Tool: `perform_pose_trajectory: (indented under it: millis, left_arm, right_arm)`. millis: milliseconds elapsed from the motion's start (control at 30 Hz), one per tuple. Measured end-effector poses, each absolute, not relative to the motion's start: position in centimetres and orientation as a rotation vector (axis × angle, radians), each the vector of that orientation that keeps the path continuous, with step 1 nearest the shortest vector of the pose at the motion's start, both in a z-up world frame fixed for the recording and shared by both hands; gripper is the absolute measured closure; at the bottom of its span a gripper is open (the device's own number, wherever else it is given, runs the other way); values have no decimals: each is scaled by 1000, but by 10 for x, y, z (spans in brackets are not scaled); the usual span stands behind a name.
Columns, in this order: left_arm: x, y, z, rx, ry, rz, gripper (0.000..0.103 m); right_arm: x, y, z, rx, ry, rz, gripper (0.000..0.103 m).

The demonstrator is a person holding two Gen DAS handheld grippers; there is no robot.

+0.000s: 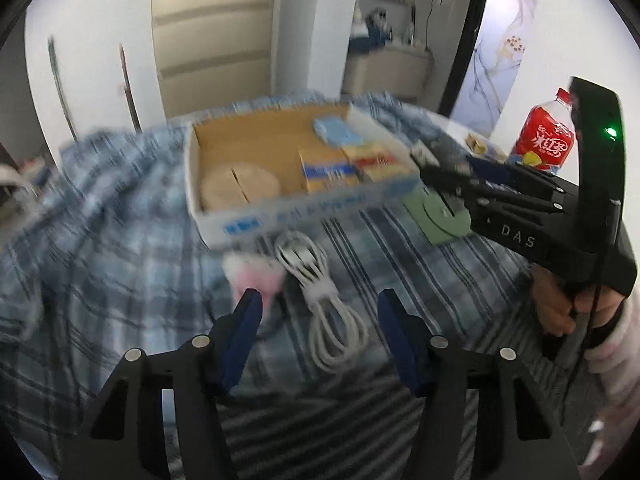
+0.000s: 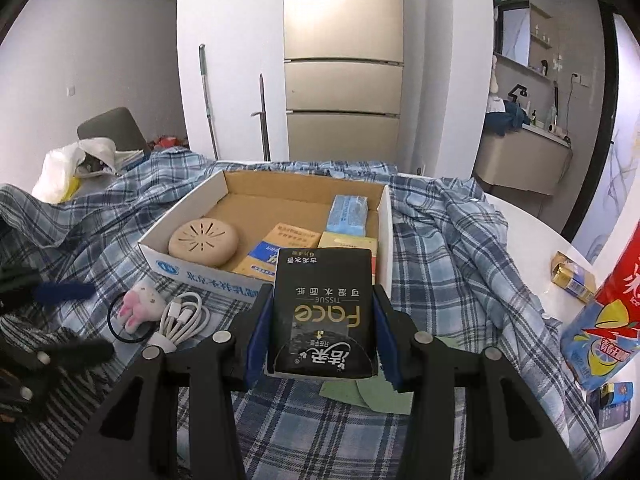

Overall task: Organize soft objects
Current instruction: 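Grasp the white coiled cable with the left tool and lift it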

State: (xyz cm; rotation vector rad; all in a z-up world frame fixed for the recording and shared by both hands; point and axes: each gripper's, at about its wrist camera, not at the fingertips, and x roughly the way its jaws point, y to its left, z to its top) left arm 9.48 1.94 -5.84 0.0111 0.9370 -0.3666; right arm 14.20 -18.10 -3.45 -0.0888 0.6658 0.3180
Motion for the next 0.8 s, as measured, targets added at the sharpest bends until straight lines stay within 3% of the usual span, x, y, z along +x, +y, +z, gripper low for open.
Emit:
perform_pose_trajectory:
  millis: [200, 267, 333, 800]
  left_arm:
    - [103, 9, -62, -44, 993, -384, 50]
    - [107, 4, -65, -60, 1011, -379, 63]
    - [113, 2, -69, -68, 1032, -365, 66]
    - [144, 4, -96, -74, 1134, -250, 68]
  right_arm:
    - [140, -182, -34, -92, 654, 329, 57]
    - [140, -183, -34, -77, 662, 337, 58]
    - [140, -188, -33, -55, 667, 332, 57]
    - [138, -192, -33, -59, 676, 309, 57]
